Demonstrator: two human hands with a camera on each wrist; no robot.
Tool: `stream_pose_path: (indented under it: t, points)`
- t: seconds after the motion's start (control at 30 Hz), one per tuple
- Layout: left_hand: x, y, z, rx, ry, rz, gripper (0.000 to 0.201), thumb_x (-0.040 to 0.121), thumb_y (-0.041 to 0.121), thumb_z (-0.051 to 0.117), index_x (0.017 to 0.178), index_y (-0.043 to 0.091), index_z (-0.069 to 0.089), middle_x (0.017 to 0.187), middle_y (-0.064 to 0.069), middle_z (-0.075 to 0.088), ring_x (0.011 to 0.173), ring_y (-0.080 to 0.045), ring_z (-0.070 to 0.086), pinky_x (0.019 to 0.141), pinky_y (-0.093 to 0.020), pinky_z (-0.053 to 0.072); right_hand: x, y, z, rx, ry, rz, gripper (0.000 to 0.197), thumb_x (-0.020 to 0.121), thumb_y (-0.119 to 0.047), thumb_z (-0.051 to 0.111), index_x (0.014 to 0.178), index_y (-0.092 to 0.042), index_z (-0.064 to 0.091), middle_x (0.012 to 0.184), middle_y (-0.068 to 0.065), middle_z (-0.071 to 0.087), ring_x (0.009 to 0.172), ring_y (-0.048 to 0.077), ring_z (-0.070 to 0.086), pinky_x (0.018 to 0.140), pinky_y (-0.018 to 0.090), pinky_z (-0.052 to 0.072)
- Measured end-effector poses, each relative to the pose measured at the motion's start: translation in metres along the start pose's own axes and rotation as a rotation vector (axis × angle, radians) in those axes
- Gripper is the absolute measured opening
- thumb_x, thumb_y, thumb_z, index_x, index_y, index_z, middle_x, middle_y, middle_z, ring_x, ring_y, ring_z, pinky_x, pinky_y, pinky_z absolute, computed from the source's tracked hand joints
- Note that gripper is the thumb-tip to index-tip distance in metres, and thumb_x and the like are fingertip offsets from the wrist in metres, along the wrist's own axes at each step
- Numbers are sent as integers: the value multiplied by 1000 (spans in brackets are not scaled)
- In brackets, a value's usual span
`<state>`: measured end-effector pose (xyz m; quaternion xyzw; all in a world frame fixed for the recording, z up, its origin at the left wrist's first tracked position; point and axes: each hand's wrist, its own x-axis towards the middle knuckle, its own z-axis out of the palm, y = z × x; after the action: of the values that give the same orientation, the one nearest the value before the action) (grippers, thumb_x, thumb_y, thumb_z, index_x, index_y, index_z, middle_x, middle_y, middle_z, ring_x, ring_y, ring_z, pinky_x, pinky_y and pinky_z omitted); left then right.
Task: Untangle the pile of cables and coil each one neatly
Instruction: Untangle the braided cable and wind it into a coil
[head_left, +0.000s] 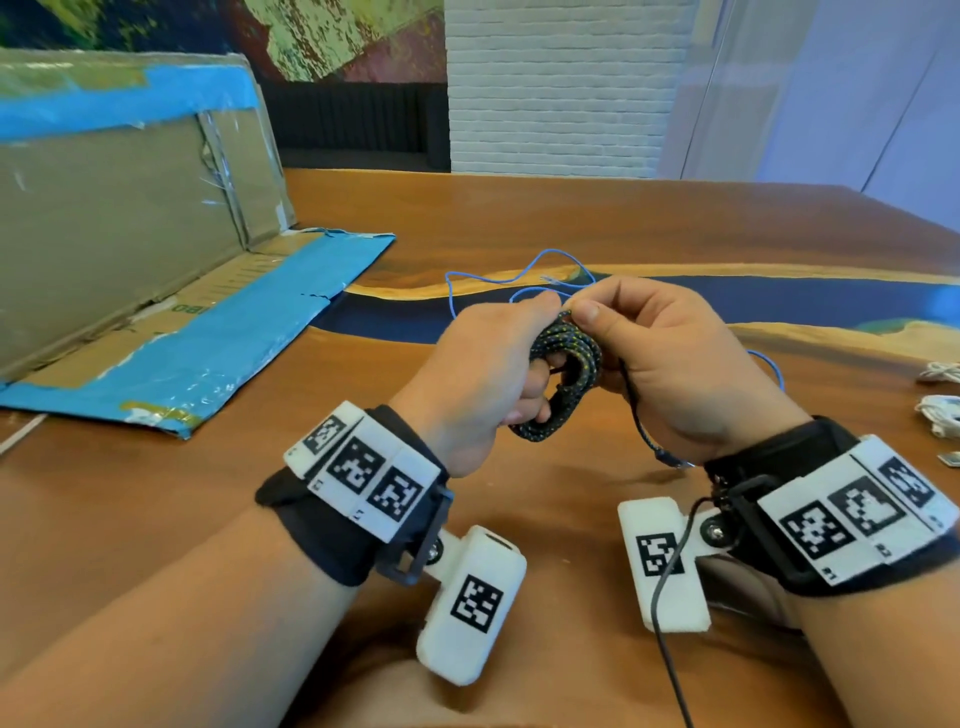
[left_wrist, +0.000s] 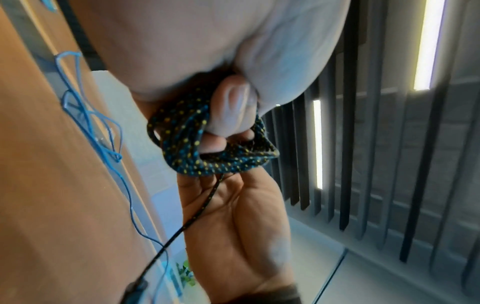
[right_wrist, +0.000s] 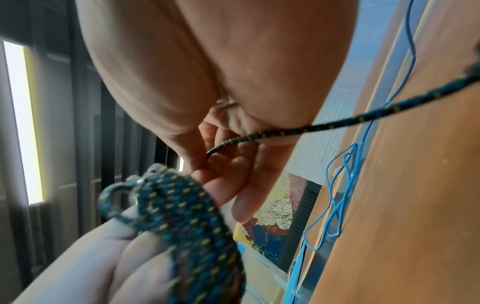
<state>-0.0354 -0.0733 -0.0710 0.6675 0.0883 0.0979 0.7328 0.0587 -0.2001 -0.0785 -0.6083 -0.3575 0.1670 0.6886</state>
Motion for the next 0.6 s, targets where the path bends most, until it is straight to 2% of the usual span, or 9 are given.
stream_pose_path:
  t: [0.07,0.13,0.2,0.23,0.33,0.4,0.43,0.5,0.6]
  points:
    - [0,3,-7,-103,-85,-49,49,108,33,39,118,-9,60,46,3,23,37,-14,15,53,-30,35,0,1,-5,12,-48,-12,23,102,-1,50,94,-10,70,88,21,66,78,27,64,70,30,57]
    - [-1,8,-12,-219,-173,-91,57,107,36,38,134,-12,50,43,4,22,34,-11,14,48,-25,36,1,3,-8,-27,-73,-68,32,101,3,52,95,-17,76,96,20,70,90,27,67,80,31,56]
    - [-4,12,-13,-301,-255,-104,54,106,36,35,131,-7,57,38,9,26,37,-10,9,48,-22,33,1,4,-8,-98,-43,-119,31,97,4,59,93,-19,79,97,8,78,95,20,71,87,31,55]
    - [-5,13,-12,-334,-289,-108,53,106,36,35,132,-3,60,37,9,26,39,-11,7,48,-21,33,2,4,-8,-122,-14,-127,23,95,4,63,95,-13,79,97,7,79,94,17,72,87,29,55]
    - [-5,10,-9,-395,-327,-113,57,106,37,36,137,-6,56,38,9,23,38,-12,9,49,-22,37,3,6,-6,-167,14,-126,10,91,-1,71,97,-3,79,96,14,78,89,21,70,82,38,55]
    - [-1,5,-9,-412,-283,-100,58,106,39,37,122,-12,59,38,8,21,36,-11,13,51,-24,38,1,9,0,-98,5,-89,10,87,-5,73,94,-5,80,94,19,78,84,28,69,78,44,56]
    - [1,4,-8,-410,-246,-88,53,107,39,37,103,-8,61,38,7,20,35,-11,15,52,-24,38,-1,10,4,-36,3,-60,11,85,-8,74,93,-5,80,92,21,77,82,29,70,76,43,58]
    - [2,2,-6,-418,-154,-69,52,107,39,38,70,5,52,39,6,18,34,-12,17,52,-25,38,-3,13,13,57,9,-3,14,83,-13,73,92,-4,79,88,21,77,75,29,72,72,38,61]
    - [4,0,-3,-447,-61,-35,50,107,37,40,65,12,47,40,5,20,35,-13,17,54,-28,36,-4,13,19,150,34,79,12,92,-8,65,91,-6,77,74,10,74,58,16,68,60,25,54]
